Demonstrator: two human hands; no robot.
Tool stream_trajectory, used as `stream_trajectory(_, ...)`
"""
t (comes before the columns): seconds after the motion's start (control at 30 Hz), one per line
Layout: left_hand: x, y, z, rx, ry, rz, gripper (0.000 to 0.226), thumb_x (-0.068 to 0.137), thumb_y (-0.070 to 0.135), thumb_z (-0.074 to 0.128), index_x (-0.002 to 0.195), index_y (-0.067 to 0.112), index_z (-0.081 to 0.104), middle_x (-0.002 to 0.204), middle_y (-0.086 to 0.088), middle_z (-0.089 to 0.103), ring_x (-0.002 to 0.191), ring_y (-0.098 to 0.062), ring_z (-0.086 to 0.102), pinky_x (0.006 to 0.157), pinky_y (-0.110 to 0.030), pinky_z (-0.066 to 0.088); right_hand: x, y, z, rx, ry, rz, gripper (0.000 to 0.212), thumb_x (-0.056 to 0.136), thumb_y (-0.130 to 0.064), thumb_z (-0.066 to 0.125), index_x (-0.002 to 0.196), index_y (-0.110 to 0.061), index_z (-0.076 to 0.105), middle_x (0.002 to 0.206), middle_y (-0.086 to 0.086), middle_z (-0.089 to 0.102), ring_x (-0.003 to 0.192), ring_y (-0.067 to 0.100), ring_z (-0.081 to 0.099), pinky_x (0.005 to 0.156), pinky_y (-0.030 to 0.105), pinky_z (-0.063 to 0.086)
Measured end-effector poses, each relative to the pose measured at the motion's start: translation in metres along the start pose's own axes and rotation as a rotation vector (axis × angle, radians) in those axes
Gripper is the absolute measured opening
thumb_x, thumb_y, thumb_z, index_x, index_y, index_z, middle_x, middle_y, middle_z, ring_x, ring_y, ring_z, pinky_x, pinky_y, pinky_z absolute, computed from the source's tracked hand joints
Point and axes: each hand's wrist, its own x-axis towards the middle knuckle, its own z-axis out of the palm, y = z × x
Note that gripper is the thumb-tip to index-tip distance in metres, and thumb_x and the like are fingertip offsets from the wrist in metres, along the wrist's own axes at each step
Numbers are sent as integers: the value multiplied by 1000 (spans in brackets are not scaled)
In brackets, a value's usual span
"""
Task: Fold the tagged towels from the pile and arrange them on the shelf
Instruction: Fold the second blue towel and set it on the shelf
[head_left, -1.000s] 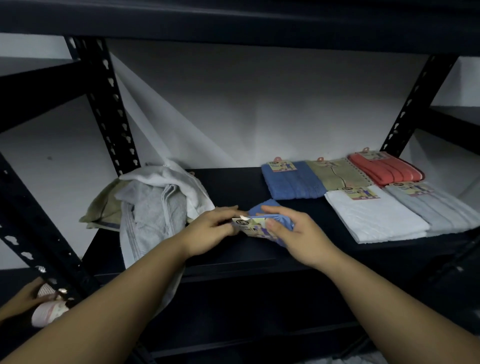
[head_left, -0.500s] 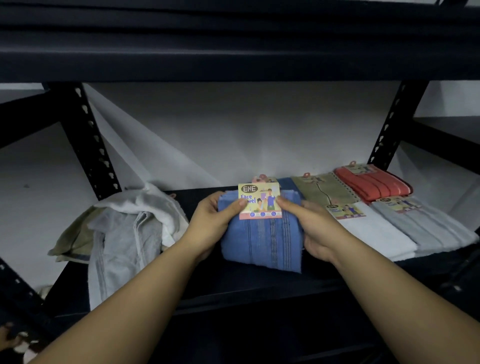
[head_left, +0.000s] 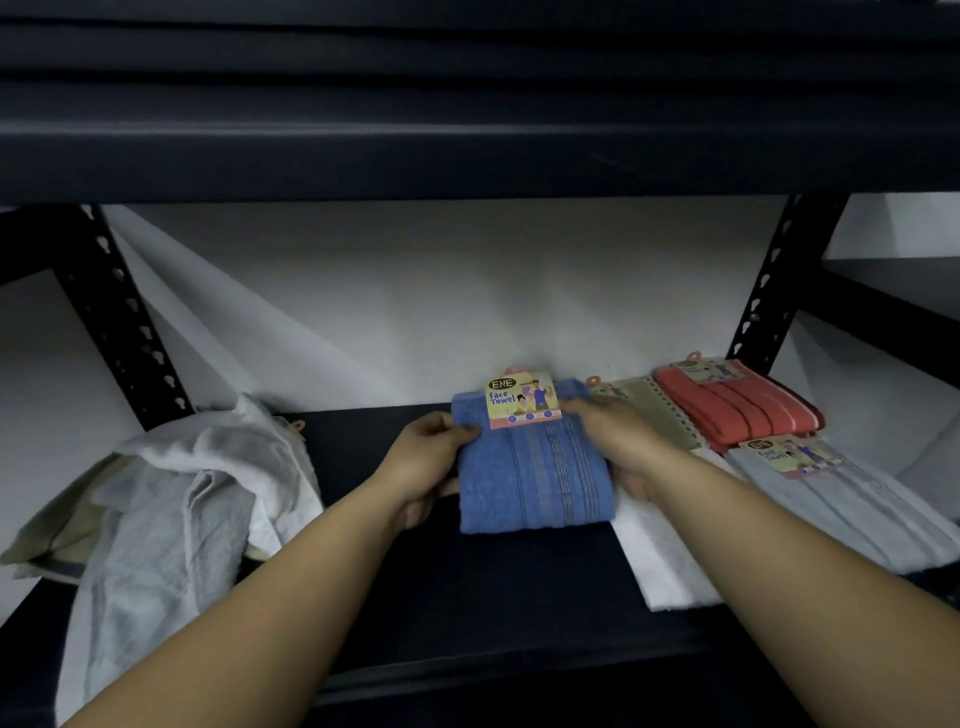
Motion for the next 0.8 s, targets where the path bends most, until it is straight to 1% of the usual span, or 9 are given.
stream_trajectory(0.1, 21, 9, 6, 8, 49, 7, 19, 100, 20, 68, 112, 5, 66, 107, -15, 77, 97, -30, 76, 71, -42, 65, 18, -14, -11, -28, -17, 16, 27, 92, -10, 64, 119, -12, 64, 104, 15, 76, 94, 32, 75, 78, 44, 63)
stream_trajectory(0.17, 36, 13, 5, 6, 91, 4, 23, 98, 20, 70, 112, 2, 66, 106, -16, 76, 97, -32, 76, 71, -44, 65, 27, -20, -15, -42, -4, -10, 22, 93, -5, 68, 110, -15, 58, 101, 11, 70, 88, 26, 71, 68, 39, 61)
stream_trajectory(0.23, 50, 16, 4, 0, 127, -12, 23, 97, 18, 72, 111, 0, 66, 105, -17, 76, 96, -32, 76, 75, -46, 64, 40, -20, -17, -72, 9, -49, 37, 91, -4, 75, 122, -11, 55, 102, 4, 64, 87, 20, 68, 63, 32, 57)
stream_trajectory(0.3, 63, 15, 3, 18, 150, -38, 21, 97, 14, 70, 109, -2, 68, 103, -19, 76, 93, -32, 76, 75, -46, 64, 55, -13, -17, -144, 21, -74, 59, 87, -7, 81, 137, -7, 51, 107, 2, 62, 92, 17, 67, 73, 35, 59)
stream_trajectory(0.37, 71, 15, 3, 80, 171, -56, 15, 98, 11, 68, 102, -2, 70, 101, -19, 76, 87, -29, 75, 71, -42, 64, 69, -6, -17, -259, 52, -117, 65, 84, -13, 85, 140, -6, 52, 121, 4, 62, 103, 20, 65, 91, 39, 58)
stream_trajectory(0.4, 75, 14, 3, 108, 176, -61, 13, 98, 11, 67, 100, -2, 70, 101, -18, 76, 86, -28, 75, 70, -41, 64, 73, -4, -17, -310, 65, -139, 66, 83, -15, 86, 140, -6, 54, 126, 4, 61, 107, 20, 62, 95, 36, 55)
stream_trajectory(0.57, 84, 13, 3, 199, 183, -62, 14, 97, 13, 70, 99, -1, 71, 103, -18, 76, 92, -28, 75, 74, -41, 64, 89, 5, -21, -405, 95, -189, 59, 85, -22, 85, 136, -4, 59, 126, 6, 61, 105, 17, 57, 90, 26, 47)
stream_trajectory(0.73, 86, 13, 3, 285, 212, -23, 14, 96, 14, 72, 89, 3, 71, 100, -17, 75, 81, -22, 73, 57, -31, 62, 102, 14, -21, -575, 135, -236, 58, 83, -38, 85, 129, -13, 62, 127, 2, 65, 110, 19, 61, 95, 32, 50)
stream_trajectory(0.8, 88, 12, 2, 357, 229, 1, 15, 95, 18, 74, 86, 7, 68, 96, -15, 74, 78, -20, 71, 60, -32, 62, 106, 18, -21, -620, 145, -258, 55, 82, -40, 85, 126, -15, 62, 125, 0, 64, 108, 18, 60, 89, 30, 48)
